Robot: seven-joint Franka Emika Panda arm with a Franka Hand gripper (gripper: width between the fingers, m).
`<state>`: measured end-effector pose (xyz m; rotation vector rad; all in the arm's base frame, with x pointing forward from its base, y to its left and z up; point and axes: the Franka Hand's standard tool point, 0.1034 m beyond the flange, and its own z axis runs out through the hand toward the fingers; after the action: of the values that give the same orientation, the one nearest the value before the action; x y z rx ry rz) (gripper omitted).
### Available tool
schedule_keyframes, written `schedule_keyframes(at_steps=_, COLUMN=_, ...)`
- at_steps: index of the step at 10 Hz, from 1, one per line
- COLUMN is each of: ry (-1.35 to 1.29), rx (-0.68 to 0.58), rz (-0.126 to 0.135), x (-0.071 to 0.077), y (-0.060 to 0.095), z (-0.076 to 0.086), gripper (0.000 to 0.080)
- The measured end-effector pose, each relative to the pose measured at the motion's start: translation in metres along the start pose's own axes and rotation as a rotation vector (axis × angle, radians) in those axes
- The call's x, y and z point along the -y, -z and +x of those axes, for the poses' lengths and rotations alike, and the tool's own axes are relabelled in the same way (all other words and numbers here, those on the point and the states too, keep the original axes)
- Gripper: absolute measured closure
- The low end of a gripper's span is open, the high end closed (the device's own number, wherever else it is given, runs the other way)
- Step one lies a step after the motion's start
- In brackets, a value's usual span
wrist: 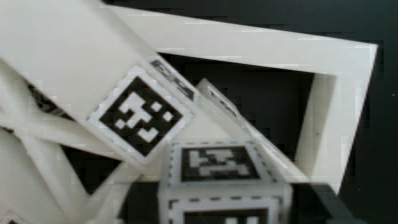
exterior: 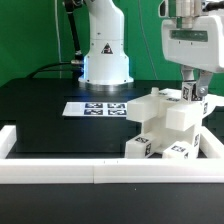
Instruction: Assemble chair
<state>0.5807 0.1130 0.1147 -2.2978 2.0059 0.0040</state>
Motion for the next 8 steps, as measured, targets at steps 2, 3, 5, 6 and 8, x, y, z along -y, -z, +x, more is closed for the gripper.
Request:
schedule_keyframes(at_steps=2, ry=-0.137, rx=0.003, rz=0.0, x=-0.0002, y=-0.0004, z=-0.0019, gripper=0.0512)
schedule_keyframes(at_steps=3, ry=-0.188, rx=0.003, rz=-0.001, x=-0.0003, y=-0.0006, z=-0.0027, gripper=0.0512)
schedule_keyframes(at_steps=5, ry=-0.283, rx=0.008, rz=-0.001, x=-0.0005, y=-0.0009, z=-0.0045, gripper=0.0512)
schedule_keyframes(at_steps=6, ry=-0.347, rx=0.012, rz=-0.001, x=-0.0004, y=-0.0011, z=-0.006, gripper=0.0512)
schedule_keyframes(at_steps=8, ry=-0.346, rx=0.013, rz=-0.001, x=-0.0004, y=-0.0012, z=-0.0071, gripper=0.0287)
